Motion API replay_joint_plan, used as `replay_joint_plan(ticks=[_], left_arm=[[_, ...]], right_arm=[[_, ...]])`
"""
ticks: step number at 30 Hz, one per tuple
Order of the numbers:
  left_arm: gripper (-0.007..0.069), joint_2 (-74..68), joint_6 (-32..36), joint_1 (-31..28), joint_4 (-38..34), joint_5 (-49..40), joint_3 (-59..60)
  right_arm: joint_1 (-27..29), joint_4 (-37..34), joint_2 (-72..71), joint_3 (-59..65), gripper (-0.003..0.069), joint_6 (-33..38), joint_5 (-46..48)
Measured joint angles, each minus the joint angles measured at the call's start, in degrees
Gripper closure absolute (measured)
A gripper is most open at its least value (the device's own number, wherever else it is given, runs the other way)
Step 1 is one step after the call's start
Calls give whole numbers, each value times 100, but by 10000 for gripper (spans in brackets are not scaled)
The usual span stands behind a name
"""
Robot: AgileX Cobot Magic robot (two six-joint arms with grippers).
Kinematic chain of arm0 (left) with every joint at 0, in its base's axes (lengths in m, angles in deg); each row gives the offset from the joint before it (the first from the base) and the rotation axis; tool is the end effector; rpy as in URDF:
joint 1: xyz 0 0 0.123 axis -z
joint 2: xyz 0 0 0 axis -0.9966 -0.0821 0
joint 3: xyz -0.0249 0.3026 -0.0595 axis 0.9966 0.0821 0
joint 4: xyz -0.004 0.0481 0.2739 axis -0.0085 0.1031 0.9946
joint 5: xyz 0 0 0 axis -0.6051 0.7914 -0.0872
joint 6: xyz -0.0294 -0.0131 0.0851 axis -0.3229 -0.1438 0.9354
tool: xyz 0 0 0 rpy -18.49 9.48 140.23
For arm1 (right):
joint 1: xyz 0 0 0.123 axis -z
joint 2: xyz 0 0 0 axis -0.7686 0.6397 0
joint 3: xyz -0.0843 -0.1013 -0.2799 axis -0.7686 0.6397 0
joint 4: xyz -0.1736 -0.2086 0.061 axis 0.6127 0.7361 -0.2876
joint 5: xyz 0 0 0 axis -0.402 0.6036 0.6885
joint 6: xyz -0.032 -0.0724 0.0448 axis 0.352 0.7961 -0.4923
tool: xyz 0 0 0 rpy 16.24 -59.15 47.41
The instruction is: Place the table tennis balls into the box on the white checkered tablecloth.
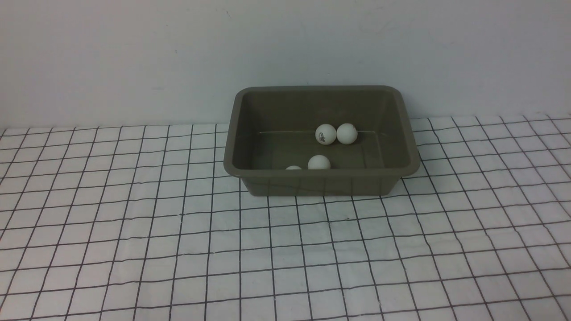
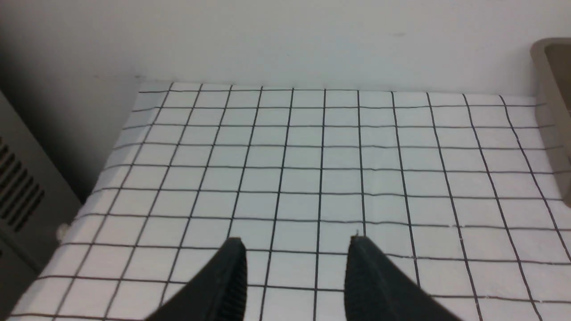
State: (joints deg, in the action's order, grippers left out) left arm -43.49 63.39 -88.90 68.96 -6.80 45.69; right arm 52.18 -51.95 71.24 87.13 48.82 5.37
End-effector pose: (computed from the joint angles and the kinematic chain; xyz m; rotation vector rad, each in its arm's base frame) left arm 0.0946 0.0151 0.3058 -0.1811 1.9607 0.1043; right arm 0.0530 0.0022 0.1704 -0.0065 1.9148 0.0120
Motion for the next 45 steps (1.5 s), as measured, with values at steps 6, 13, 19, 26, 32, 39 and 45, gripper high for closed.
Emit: replay_joint_plan(ticks=[6,13,19,26,32,39,45], left_arm=[[346,1267,-13,-21,-102,1180,1813],[346,1799,-18,-21,-102,1725,2662],[346,2265,-63,23,-126,1738,2864],[346,2576,-121,23,-130,1675,2864],[346,2589,-279,23,-138,1444,2864],[346,2589,-300,23,-146,1385,2864],[346,2589,-246,23,-30,1225,2864]], right_arm=[[0,0,0,0,185,0,0],[0,0,0,0,185,0,0],[0,0,0,0,185,0,-5],[0,0,0,0,185,0,-5],[0,0,0,0,185,0,-5],[0,0,0,1,185,0,-5],[0,0,0,1,185,0,-10]])
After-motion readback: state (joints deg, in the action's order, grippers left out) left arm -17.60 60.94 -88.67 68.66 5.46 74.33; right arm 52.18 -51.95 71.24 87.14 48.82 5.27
